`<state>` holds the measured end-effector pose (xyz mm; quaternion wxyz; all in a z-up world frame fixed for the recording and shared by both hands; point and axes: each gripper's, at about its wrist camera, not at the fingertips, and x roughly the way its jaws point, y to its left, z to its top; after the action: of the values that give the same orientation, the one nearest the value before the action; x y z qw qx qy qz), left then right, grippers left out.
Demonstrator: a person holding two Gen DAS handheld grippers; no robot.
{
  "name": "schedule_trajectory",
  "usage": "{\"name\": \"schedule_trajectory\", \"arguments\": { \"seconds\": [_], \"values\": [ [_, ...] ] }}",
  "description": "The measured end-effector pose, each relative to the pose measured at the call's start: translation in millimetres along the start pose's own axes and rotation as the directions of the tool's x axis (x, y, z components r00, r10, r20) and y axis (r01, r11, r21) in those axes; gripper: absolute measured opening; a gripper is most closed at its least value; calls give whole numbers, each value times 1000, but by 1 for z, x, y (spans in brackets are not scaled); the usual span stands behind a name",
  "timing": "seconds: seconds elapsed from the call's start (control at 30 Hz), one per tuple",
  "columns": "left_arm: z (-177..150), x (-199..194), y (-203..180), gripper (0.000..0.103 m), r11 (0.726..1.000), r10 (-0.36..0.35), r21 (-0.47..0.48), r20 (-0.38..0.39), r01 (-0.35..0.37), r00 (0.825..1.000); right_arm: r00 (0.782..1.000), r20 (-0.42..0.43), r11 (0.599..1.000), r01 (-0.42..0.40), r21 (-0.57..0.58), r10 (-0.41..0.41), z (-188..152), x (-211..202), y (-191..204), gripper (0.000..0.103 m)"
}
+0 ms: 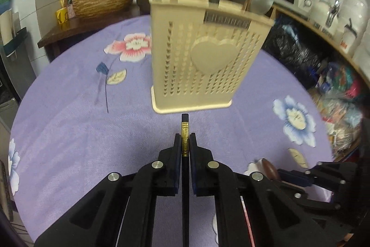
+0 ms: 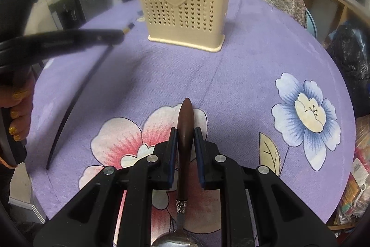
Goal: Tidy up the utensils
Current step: 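Carry the chopstick and wooden-handled spoon over the cream basket and open both tools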
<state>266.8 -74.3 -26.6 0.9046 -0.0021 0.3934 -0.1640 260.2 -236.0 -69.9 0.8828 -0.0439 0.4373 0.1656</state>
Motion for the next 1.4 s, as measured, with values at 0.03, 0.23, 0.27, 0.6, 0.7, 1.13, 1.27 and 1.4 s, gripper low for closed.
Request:
{"name": "schedule_trajectory", "arguments": {
  "seconds": [0.03, 0.23, 0.27, 0.6, 0.7, 1.13, 1.27, 1.4],
  "values": [
    [1, -12, 1, 8, 1000, -13, -4, 29, 13, 999, 1000, 17, 1000, -7, 3, 7, 1, -6, 0, 16],
    [4, -73, 7, 8, 998, -64, 6, 168, 64, 984, 990, 135, 999, -41, 8, 40, 9, -48, 4, 16],
    [4, -85, 9, 8, 998, -70, 6, 198, 70, 978, 987, 155, 999, -46, 8, 44, 9, -56, 5, 16],
    [13, -147, 23, 8, 996, -85, 0, 355, 92, 931, 953, 297, 998, -66, 17, 58, 22, -109, 6, 16],
    [15, -152, 23, 8, 996, -82, 2, 373, 88, 924, 948, 312, 998, -67, 19, 58, 23, -113, 7, 16],
    [16, -151, 25, 8, 996, -87, 4, 369, 92, 925, 953, 299, 998, -59, 25, 49, 26, -108, 5, 16],
    [17, -152, 24, 8, 995, -92, 13, 369, 94, 925, 954, 296, 997, -62, 37, 48, 28, -110, 2, 16],
    [21, -155, 25, 8, 994, -112, 25, 366, 111, 924, 954, 293, 996, -77, 41, 62, 33, -111, -1, 16]
  ]
}}
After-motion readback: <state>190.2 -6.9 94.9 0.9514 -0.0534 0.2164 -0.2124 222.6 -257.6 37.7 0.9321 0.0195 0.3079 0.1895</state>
